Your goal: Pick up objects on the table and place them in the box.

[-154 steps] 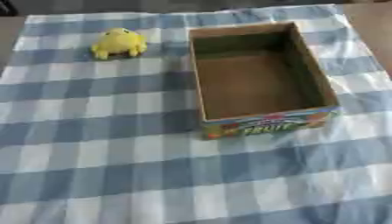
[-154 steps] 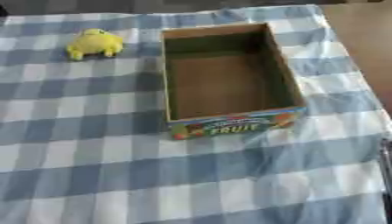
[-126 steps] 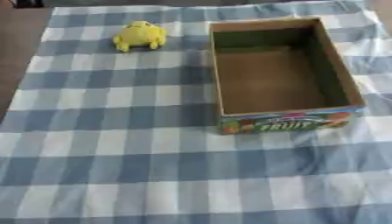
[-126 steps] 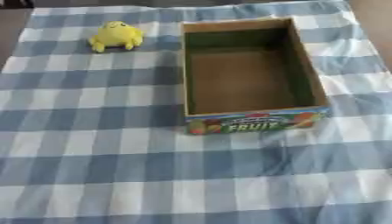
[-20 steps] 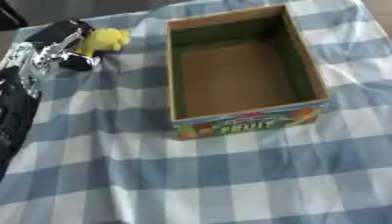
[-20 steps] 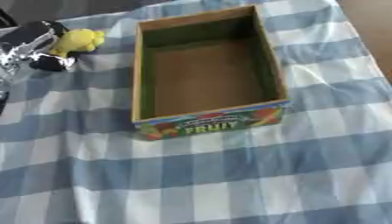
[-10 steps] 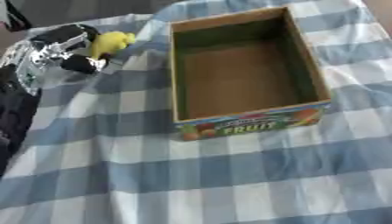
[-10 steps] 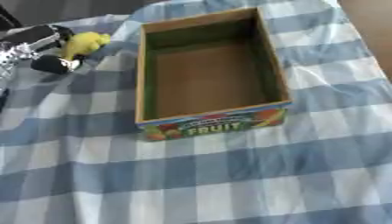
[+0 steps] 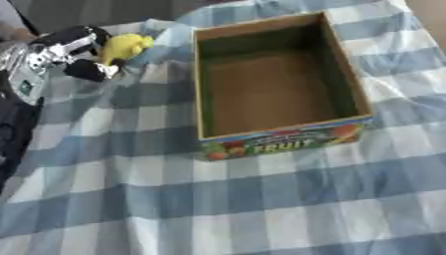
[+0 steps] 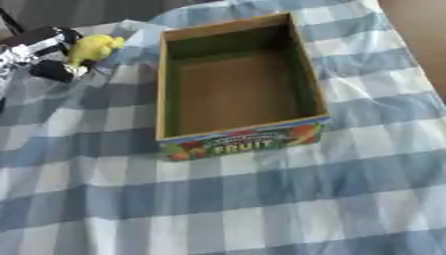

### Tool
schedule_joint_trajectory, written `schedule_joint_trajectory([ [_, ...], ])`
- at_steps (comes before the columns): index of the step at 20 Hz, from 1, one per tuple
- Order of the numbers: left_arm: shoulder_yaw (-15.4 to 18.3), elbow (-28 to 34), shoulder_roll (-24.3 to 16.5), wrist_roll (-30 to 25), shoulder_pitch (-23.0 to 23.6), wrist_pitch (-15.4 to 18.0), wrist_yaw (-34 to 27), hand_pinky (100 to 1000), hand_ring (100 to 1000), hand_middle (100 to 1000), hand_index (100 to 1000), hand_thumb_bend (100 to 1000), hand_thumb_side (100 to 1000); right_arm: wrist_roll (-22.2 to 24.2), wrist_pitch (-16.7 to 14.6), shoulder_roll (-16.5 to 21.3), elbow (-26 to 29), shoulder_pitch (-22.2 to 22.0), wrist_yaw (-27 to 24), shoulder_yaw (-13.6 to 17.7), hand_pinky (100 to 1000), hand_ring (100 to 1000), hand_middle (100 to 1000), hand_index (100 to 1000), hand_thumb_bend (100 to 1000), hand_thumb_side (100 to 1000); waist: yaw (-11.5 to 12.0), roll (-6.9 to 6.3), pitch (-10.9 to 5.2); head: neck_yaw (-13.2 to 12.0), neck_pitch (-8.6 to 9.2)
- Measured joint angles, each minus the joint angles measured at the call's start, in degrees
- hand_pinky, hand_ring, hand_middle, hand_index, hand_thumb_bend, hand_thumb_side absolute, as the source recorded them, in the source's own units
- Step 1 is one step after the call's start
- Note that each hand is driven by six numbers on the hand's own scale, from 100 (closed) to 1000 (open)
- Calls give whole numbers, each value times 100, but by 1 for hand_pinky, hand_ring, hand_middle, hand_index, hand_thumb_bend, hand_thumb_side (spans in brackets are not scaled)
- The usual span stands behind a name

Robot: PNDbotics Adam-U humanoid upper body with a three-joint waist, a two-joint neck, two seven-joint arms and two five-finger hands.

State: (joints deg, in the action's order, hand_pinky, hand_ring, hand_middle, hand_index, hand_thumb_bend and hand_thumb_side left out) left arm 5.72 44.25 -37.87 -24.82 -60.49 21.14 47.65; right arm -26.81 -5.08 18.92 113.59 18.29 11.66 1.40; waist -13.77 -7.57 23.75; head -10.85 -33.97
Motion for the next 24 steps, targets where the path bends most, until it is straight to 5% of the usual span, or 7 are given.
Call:
schedule_joint_trajectory([
  [5, 1, 121, -48, 56, 13, -65, -161, 718, 828, 794, 778, 100, 417, 4, 7, -1, 0, -19, -1, 16, 935, 883, 655, 832, 100, 729, 28, 11, -51, 25, -25],
  [9, 0, 176, -48, -103, 28, -102, -444, 717, 840, 815, 812, 100, 257, 7, 10, -3, 0, -19, -1, 20, 935, 883, 655, 832, 100, 728, 39, 35, -57, 40, -54],
  [18, 4, 305, -57, -435, 43, -322, -995, 714, 843, 821, 806, 100, 244, 31, 37, -16, 0, -25, -1, 28, 936, 883, 654, 832, 100, 730, 69, 36, -92, 49, -71],
  [20, 14, 326, -94, -484, 49, -369, -1072, 712, 843, 823, 802, 100, 376, 30, 38, -16, 0, -28, -1, 28, 937, 883, 653, 832, 100, 730, 76, 36, -102, 50, -72],
  [24, 23, 394, -133, -564, 52, -453, -1251, 713, 846, 829, 800, 100, 496, 29, 44, -17, 0, -64, -1, 29, 937, 884, 653, 832, 100, 731, 104, 36, -151, 58, -77],
])
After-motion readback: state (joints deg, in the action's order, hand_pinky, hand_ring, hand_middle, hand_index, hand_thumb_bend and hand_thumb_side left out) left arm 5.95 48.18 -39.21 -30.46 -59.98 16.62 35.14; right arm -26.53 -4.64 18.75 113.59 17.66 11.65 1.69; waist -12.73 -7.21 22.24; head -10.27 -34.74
